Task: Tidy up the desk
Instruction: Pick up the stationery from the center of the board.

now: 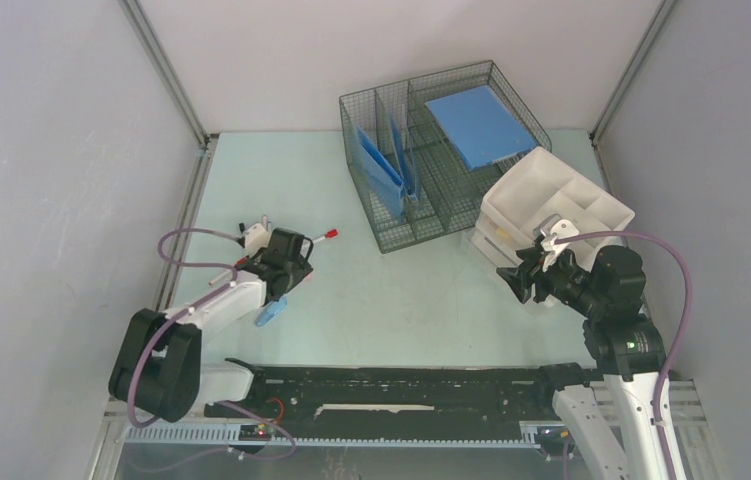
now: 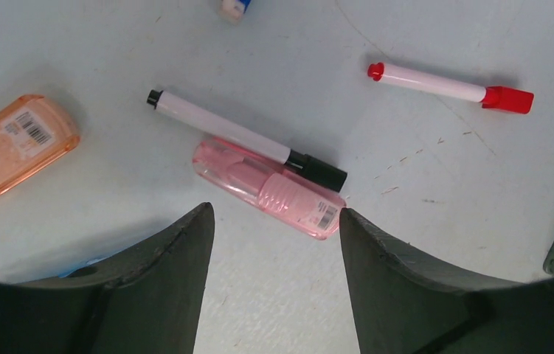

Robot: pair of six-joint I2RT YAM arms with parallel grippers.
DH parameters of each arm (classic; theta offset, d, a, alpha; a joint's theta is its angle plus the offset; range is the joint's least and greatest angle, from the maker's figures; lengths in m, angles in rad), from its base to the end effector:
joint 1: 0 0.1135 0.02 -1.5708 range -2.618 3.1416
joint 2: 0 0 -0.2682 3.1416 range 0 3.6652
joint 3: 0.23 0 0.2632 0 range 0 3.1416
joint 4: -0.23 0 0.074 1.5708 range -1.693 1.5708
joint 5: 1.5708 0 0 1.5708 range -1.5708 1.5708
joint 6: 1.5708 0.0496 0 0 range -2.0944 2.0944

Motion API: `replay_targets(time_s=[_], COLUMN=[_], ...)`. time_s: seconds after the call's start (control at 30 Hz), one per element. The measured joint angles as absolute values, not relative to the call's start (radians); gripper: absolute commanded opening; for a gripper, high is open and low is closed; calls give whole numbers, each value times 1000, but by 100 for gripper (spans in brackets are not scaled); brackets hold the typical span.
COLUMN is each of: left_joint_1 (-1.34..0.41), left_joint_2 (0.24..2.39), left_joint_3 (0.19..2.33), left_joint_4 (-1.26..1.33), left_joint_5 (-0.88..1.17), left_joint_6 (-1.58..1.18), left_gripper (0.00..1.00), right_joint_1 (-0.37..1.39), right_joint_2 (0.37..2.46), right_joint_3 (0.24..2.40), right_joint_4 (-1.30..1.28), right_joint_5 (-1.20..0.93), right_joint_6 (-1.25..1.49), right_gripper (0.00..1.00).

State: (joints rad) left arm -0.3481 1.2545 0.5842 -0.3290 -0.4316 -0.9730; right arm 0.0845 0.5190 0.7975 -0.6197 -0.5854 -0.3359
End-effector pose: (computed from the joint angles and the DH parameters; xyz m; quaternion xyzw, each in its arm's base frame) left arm 0.2318 -0.0620 0.1561 -0.3455 0.8733 -0.0067 0.3435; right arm 0.1229 0.0379 0.3361 -0.3260 0.7302 0.1646 0.5775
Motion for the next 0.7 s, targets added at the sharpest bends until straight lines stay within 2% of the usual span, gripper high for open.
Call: replay_targets(time_s=[0.4,0.7], left_joint_1=[-339,-339], left_joint_2=[1406,1431], left_joint_3=[690,707], left_joint_4=[-374,-407], left_joint_5=[-430,-422], left_joint_6=[-987,-987], left_gripper=[62,61], right_joint_1=[84,84], right_joint_2=[519,517], right_joint_3=[797,797], right_joint_4=[-620,-620], right_joint_5=[-585,-585], right_joint_6=[-339,-339], right_gripper=[60,60])
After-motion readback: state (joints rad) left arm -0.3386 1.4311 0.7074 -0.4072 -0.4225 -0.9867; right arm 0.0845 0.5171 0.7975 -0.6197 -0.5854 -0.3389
